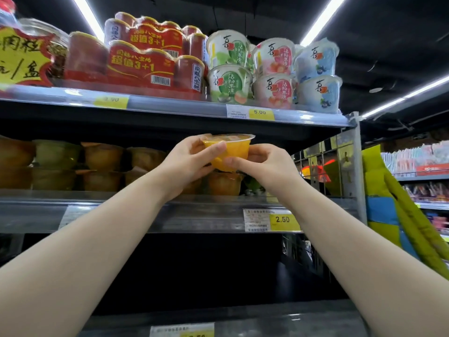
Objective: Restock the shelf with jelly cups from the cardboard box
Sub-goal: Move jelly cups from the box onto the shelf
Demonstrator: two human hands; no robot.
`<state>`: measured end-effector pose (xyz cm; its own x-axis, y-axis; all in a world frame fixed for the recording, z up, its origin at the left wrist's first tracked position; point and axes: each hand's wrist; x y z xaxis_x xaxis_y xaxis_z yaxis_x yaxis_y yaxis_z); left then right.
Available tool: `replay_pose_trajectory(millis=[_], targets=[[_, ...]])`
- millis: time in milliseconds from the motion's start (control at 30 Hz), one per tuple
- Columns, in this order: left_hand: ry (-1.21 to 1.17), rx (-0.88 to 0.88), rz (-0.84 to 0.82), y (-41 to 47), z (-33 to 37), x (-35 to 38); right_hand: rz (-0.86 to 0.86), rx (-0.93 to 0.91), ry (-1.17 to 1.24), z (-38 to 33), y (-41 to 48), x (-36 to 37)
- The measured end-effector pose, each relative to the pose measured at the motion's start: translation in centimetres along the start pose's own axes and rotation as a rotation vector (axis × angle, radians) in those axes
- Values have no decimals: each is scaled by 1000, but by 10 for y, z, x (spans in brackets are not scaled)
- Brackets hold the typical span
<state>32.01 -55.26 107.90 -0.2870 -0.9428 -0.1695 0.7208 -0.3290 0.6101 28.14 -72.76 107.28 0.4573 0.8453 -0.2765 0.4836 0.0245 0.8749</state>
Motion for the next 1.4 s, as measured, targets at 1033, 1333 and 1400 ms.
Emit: replay_pose_trajectory(millis=[1033,1333,1400], targets=[[1032,192,206,-8,-20,-1,-115,-320,-729,22,-17,21],[1143,-60,-21,9,-8,6,-298,-134,-773,26,-1,19],[1172,-122,-93,14,-5,6,-388,-57,-736,26,4,17]])
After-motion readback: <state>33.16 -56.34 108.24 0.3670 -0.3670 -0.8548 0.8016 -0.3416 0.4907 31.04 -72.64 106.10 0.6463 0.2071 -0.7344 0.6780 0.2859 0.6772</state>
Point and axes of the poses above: each hand's wrist, its own y-axis towards the middle knuckle, its own x-axis out of the palm, z = x × y, and after that the axes turned 8 degrees about -x, right-handed
